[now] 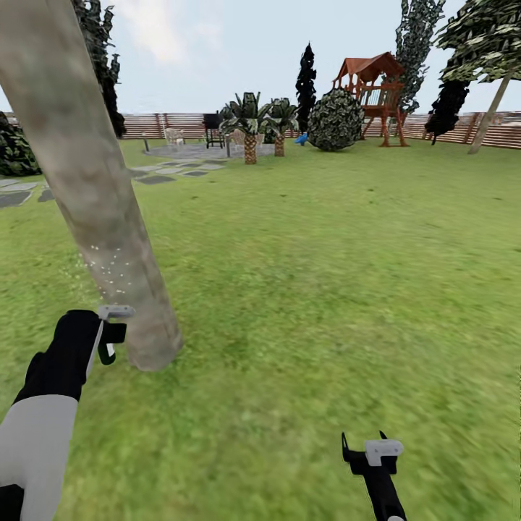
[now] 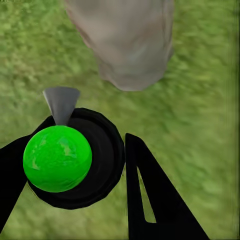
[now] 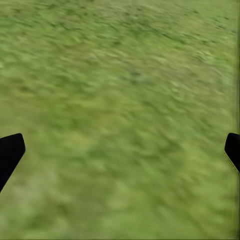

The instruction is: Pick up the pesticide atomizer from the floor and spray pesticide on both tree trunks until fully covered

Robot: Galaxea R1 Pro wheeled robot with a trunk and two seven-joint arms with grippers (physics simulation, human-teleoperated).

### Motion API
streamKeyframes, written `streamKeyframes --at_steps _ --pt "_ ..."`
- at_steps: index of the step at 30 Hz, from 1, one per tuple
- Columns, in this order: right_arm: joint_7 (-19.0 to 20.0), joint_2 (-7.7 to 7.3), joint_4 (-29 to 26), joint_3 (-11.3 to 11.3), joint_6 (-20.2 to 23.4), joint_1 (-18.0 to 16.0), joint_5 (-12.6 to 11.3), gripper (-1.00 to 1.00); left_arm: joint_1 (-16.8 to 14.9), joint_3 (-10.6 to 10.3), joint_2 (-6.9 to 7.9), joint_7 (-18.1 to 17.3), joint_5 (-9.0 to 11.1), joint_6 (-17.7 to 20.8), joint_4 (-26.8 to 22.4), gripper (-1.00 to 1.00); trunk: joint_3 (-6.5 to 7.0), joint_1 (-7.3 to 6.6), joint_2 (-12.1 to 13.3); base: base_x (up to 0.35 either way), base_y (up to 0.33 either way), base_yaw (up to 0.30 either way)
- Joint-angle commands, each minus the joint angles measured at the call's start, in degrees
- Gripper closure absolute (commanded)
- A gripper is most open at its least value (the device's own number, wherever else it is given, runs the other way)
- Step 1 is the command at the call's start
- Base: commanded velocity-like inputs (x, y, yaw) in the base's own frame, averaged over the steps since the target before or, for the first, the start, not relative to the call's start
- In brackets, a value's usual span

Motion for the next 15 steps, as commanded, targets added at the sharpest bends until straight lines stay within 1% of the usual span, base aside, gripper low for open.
streamKeyframes --at_steps 1,8,15 --pt "0.0 0.00 0.0 0.0 0.0 0.0 0.0 -1.00 0.0 0.0 -0.01 0.1 0.0 0.0 0.0 1.00 0.00 0.00 0.0 0.164 -0.252 0.000" --pt "0.0 0.00 0.0 0.0 0.0 0.0 0.0 -1.00 0.0 0.0 -0.02 0.3 0.0 0.0 -0.1 1.00 0.00 0.00 0.0 0.157 -0.251 0.000" --pt "0.0 0.00 0.0 0.0 0.0 0.0 0.0 -1.00 0.1 0.0 -0.02 0.4 -0.1 -0.1 -0.2 1.00 0.00 0.00 0.0 0.085 -0.265 0.001"
